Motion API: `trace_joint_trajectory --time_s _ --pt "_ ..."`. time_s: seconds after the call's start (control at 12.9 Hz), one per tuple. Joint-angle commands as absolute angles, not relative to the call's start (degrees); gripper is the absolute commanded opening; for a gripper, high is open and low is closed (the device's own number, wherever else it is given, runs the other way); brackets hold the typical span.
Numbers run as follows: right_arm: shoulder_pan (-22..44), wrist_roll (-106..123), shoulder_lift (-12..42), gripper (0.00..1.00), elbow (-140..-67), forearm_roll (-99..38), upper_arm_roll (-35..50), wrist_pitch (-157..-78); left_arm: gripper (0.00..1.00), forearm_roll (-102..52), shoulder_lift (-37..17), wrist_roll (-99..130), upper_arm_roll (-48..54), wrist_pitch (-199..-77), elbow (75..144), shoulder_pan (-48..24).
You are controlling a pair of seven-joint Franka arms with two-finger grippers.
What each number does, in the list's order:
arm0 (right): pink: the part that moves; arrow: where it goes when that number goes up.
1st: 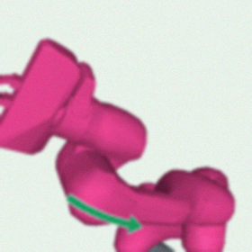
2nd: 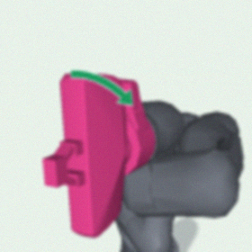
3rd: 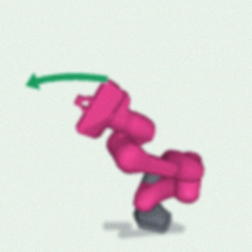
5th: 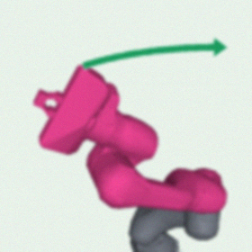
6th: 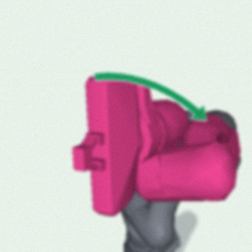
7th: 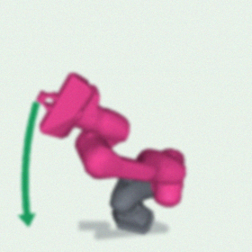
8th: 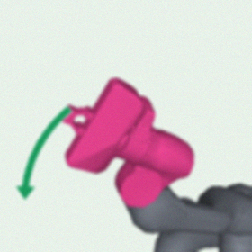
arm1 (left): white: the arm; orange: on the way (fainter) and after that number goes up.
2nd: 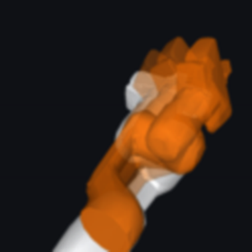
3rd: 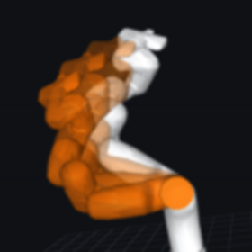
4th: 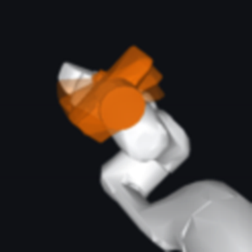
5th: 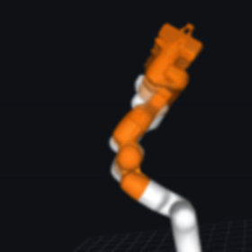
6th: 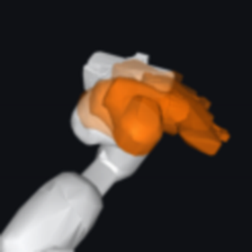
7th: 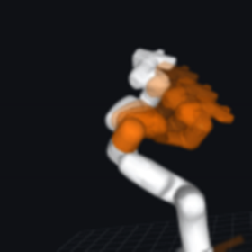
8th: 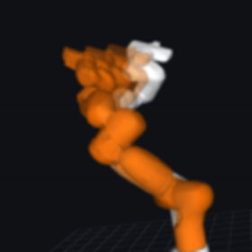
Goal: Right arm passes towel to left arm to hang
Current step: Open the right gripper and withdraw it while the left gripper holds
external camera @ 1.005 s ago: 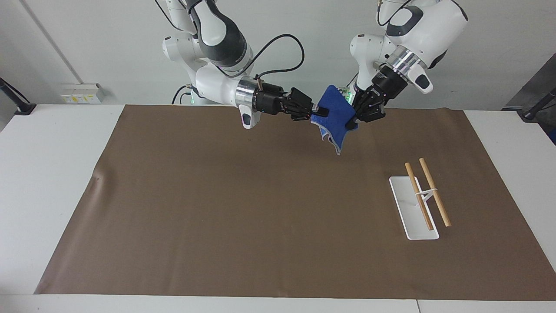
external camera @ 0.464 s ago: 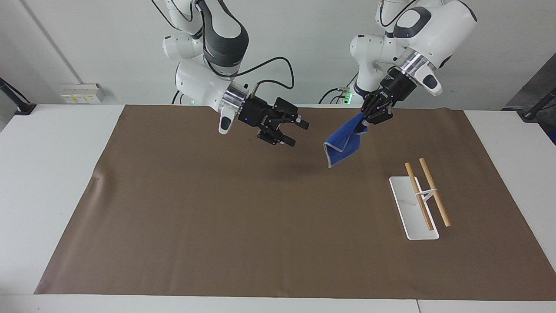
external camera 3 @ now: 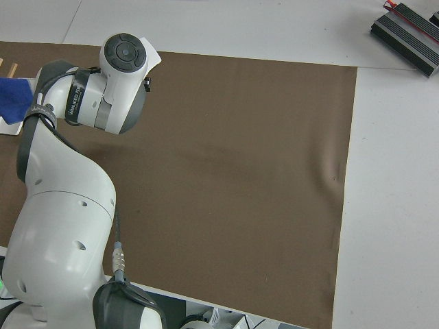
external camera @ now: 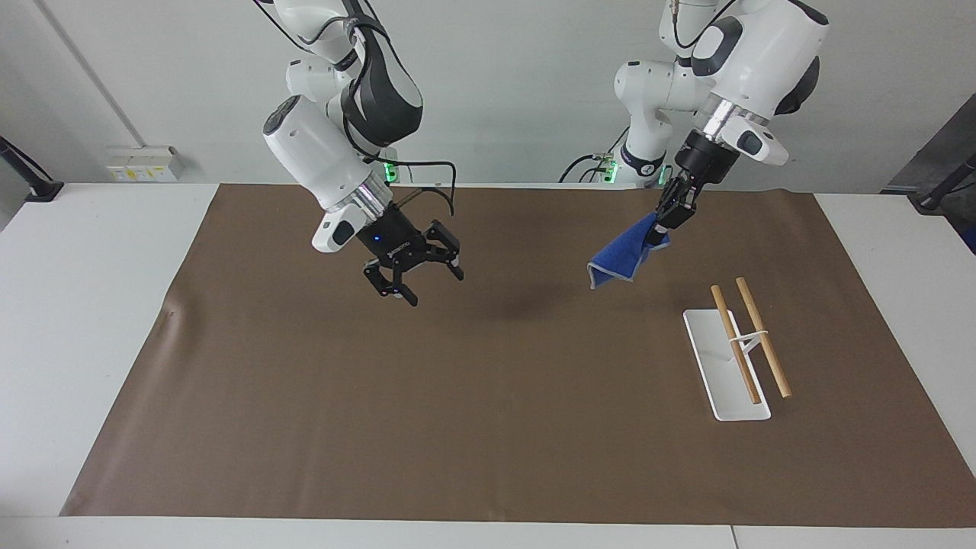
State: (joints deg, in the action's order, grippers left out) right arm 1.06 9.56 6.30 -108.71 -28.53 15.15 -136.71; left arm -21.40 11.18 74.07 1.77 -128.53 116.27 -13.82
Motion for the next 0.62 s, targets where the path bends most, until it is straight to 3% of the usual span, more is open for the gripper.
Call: trace_joint_trajectory --time_s 0.0,0.54 --pt "-0.6 1.6 5.4 1.0 -108.4 -12.4 15.6 -133.4 0.0 -20.2 8.1 72.8 1.9 -128.4 114.7 -9.2" --pt "-2.6 -16.8 3.9 1.0 -96.8 0.1 15.4 -108.9 0.0 -21.5 0.3 84.5 2.0 -135.2 112.4 -1.4"
